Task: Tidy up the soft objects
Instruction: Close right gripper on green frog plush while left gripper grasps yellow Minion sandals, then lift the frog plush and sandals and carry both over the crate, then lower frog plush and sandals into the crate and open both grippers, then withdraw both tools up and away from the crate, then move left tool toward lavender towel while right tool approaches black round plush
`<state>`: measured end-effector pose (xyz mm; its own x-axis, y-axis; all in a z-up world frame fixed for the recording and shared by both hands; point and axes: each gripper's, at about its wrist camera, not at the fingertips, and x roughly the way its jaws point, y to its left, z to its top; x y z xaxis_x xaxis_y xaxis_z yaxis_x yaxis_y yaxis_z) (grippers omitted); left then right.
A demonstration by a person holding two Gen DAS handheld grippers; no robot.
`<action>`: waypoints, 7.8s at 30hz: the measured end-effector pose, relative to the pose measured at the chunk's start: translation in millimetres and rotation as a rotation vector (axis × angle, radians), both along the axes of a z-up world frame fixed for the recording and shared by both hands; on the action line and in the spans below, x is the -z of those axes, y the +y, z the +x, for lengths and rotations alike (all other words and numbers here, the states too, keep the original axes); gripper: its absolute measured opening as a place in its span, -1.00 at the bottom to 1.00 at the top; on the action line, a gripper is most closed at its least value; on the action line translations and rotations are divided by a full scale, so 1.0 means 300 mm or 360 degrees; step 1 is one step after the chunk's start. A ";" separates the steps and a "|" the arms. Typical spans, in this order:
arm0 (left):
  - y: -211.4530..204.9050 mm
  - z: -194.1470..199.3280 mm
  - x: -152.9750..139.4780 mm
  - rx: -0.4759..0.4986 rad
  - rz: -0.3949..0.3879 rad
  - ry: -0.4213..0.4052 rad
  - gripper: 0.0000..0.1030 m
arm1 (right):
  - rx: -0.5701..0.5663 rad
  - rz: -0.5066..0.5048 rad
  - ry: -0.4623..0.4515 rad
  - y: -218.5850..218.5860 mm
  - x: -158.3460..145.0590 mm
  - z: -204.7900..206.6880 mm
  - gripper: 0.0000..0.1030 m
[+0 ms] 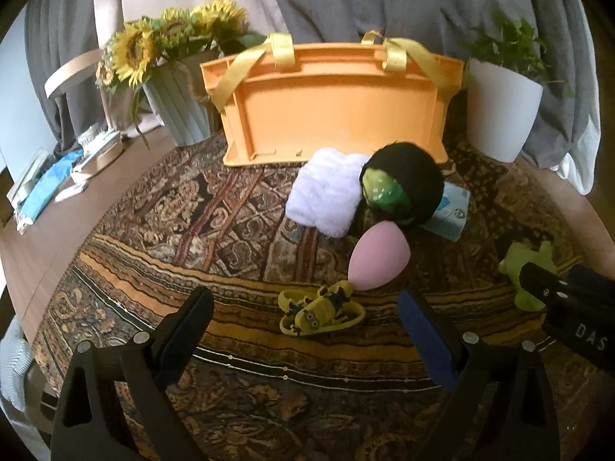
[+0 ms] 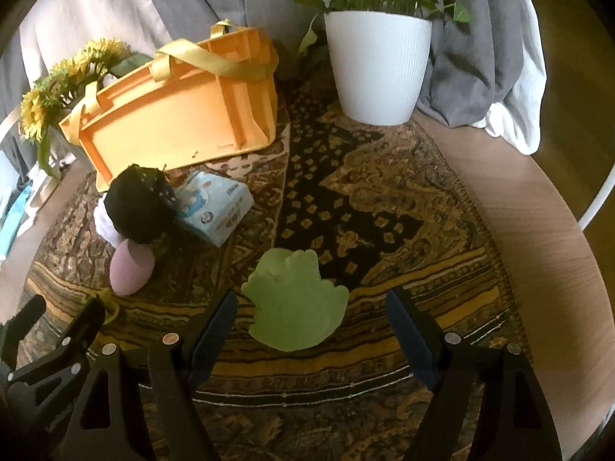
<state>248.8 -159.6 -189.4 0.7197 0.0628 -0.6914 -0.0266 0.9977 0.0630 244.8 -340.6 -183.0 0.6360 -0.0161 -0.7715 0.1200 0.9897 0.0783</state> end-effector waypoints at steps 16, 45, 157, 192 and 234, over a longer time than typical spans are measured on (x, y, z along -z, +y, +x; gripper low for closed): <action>0.008 0.054 0.089 -0.0020 -0.0023 0.0149 0.47 | -0.0010 -0.0041 0.0032 0.016 0.056 0.035 0.51; 0.059 -0.010 -0.079 0.0113 -0.0074 -0.0067 0.08 | -0.0074 -0.0018 -0.0149 0.092 -0.096 -0.037 0.07; 0.165 0.975 -0.406 0.0436 -0.0144 0.0021 0.46 | -0.0241 -0.0054 -0.0093 0.272 -0.373 0.932 0.19; 0.245 0.450 -0.660 0.0321 -0.0184 -0.0364 0.73 | -0.0087 0.0046 -0.0615 0.263 -0.654 0.402 0.47; 0.295 0.097 -0.389 0.0541 -0.0036 -0.0257 0.77 | -0.0137 0.0076 -0.0325 0.390 -0.346 0.076 0.52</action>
<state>278.0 -71.0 -72.8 0.7967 -0.2123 -0.5659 0.2984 0.9524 0.0628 267.6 -223.5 -79.2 0.7765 0.0784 -0.6252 0.0123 0.9902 0.1395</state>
